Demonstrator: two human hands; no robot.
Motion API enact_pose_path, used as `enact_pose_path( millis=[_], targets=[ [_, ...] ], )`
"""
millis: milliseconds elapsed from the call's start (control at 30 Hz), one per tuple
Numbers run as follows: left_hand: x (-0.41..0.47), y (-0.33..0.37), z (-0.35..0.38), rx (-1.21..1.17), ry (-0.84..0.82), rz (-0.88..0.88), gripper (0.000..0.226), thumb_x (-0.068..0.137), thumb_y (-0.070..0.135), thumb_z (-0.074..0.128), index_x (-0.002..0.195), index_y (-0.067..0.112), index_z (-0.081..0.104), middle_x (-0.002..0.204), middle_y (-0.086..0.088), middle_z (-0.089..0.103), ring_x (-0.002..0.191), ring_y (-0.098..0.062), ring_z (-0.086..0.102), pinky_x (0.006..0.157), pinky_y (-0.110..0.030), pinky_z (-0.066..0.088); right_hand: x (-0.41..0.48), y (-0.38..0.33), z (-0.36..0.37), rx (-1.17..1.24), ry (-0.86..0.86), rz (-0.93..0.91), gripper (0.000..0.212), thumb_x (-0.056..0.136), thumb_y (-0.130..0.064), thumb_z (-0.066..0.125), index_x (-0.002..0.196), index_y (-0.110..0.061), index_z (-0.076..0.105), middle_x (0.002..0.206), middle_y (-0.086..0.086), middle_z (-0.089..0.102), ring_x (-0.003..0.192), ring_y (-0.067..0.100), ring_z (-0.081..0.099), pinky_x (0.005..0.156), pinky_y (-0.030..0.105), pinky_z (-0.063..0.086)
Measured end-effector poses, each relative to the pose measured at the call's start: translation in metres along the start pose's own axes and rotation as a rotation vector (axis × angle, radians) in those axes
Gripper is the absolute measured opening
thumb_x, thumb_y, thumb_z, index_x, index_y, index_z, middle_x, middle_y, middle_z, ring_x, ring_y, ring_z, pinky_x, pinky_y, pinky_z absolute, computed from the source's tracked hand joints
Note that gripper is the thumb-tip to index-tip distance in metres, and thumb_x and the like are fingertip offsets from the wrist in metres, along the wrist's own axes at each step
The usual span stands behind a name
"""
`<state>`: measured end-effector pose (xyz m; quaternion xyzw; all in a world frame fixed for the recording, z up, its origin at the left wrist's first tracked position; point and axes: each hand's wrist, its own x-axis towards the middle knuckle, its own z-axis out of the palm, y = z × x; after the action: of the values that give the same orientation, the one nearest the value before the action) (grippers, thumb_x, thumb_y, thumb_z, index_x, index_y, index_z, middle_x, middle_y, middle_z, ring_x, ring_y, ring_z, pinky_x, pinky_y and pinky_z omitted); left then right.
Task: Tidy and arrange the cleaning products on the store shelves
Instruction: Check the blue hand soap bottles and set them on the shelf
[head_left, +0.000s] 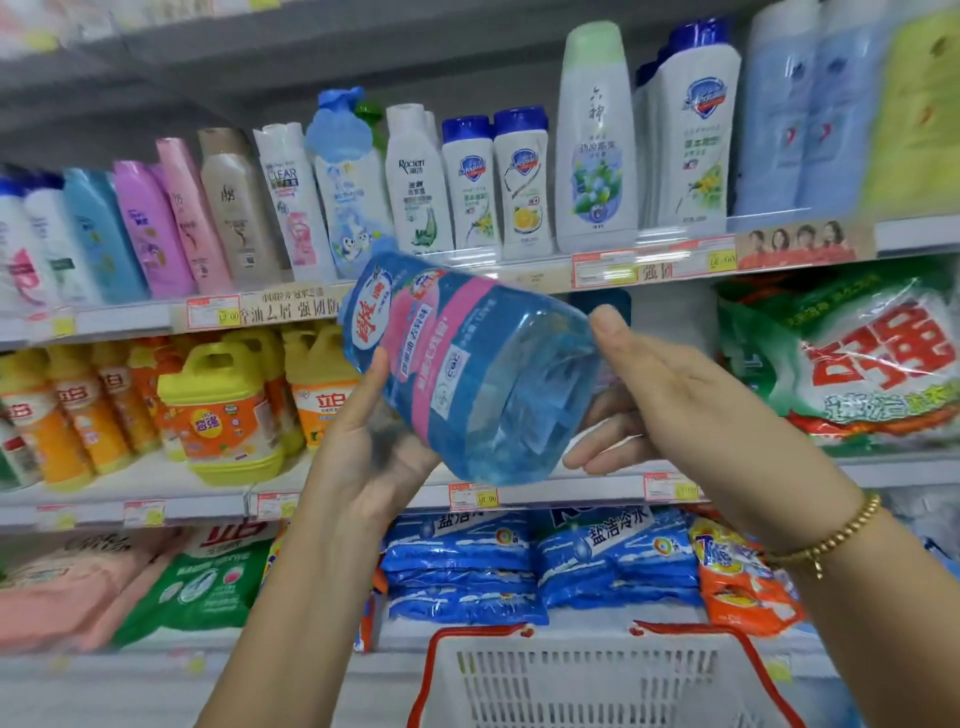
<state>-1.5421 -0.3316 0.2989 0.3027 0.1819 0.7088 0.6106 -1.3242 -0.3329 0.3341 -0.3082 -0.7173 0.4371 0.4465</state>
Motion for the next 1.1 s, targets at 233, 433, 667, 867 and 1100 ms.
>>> enact_pose_path(
  millis=[233, 433, 667, 867, 1100],
  targets=[
    [-0.011, 0.0, -0.001, -0.042, 0.041, -0.079, 0.087, 0.035, 0.022, 0.098, 0.116, 0.009, 0.067, 0.125, -0.01, 0.064, 0.117, -0.029, 0.061, 0.091, -0.058, 0.048, -0.004, -0.009, -0.015, -0.086, -0.136, 0.031, 0.057, 0.085, -0.062, 0.033, 0.1, -0.019, 0.068, 0.087, 0.004, 0.074, 0.068, 0.02, 0.072, 0.065, 0.027, 0.059],
    [-0.012, -0.014, -0.002, -0.083, 0.026, -0.098, 0.078, 0.033, 0.024, 0.099, 0.105, 0.013, 0.073, 0.127, -0.006, 0.064, 0.117, -0.028, 0.061, 0.091, -0.06, 0.047, -0.004, -0.006, -0.034, -0.079, -0.098, 0.042, 0.06, 0.075, -0.066, 0.039, 0.095, -0.019, 0.071, 0.089, 0.004, 0.074, 0.08, 0.02, 0.071, 0.07, 0.023, 0.058],
    [0.001, -0.03, 0.008, 0.123, -0.023, 0.082, 0.066, 0.03, 0.025, 0.1, 0.092, 0.02, 0.079, 0.105, -0.002, 0.073, 0.093, -0.019, 0.071, 0.074, -0.041, 0.06, 0.003, 0.012, -0.055, -0.275, -0.057, 0.028, 0.07, 0.061, -0.075, 0.044, 0.089, -0.017, 0.072, 0.086, -0.001, 0.074, 0.083, 0.011, 0.069, 0.079, 0.025, 0.057],
    [0.025, -0.061, 0.018, 0.482, -0.153, 0.18, 0.015, 0.065, 0.014, 0.075, 0.072, 0.027, 0.077, 0.084, 0.004, 0.075, 0.078, -0.01, 0.072, 0.062, -0.027, 0.058, 0.017, 0.041, -0.071, -0.155, -0.281, 0.073, 0.068, 0.064, -0.047, 0.076, 0.125, -0.039, 0.047, 0.124, -0.018, 0.06, 0.114, 0.0, 0.057, 0.101, 0.032, 0.048],
    [0.083, -0.068, 0.048, 1.197, -0.331, 0.25, 0.087, 0.036, 0.032, 0.098, 0.114, 0.036, 0.059, 0.115, 0.015, 0.068, 0.106, -0.006, 0.065, 0.08, -0.021, 0.055, 0.04, 0.106, -0.1, -0.097, 0.055, -0.056, 0.089, 0.051, -0.018, 0.093, 0.127, -0.027, 0.049, 0.114, -0.023, 0.063, 0.109, -0.006, 0.057, 0.087, 0.016, 0.05]
  ],
)
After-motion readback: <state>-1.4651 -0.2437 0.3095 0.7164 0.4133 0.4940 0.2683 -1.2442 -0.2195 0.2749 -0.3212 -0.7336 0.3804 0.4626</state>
